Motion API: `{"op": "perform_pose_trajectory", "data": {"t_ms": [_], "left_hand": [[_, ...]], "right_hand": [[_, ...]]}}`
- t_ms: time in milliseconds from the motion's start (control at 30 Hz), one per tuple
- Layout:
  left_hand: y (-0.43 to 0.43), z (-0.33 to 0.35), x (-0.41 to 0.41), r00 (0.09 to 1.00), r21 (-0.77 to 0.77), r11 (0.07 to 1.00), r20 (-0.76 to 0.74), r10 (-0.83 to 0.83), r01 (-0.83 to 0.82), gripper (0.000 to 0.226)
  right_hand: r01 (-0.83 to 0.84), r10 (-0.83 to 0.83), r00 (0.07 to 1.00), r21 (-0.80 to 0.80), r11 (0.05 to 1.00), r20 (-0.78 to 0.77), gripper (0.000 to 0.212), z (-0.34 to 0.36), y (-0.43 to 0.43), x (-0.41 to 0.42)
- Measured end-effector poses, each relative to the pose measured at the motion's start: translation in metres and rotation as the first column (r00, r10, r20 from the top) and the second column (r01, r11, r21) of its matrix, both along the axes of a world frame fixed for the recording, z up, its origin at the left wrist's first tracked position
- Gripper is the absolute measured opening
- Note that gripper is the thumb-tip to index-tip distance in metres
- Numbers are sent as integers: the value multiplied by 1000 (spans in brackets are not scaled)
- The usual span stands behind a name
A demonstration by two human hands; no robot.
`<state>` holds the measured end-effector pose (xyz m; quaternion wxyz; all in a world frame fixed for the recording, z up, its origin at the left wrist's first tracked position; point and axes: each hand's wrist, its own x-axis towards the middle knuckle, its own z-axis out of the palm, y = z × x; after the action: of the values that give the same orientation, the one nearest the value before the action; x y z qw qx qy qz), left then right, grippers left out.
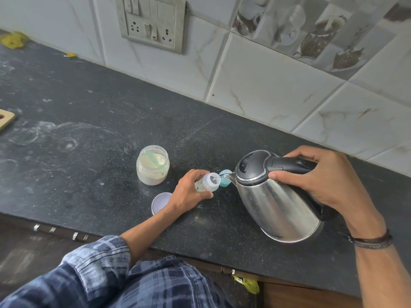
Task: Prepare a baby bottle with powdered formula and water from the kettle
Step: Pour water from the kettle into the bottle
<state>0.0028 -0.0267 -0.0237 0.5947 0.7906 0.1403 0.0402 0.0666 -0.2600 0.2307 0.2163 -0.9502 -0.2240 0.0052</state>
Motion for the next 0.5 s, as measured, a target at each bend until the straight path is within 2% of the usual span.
{"op": "perform_pose_trajectory", "data": {"t_ms": [500], "left_hand": [[0, -2, -2, 1000, -31, 999, 14, -4, 5, 56]], "right_hand": [[4, -4, 1000, -33, 999, 13, 75, 5, 3, -3]]}}
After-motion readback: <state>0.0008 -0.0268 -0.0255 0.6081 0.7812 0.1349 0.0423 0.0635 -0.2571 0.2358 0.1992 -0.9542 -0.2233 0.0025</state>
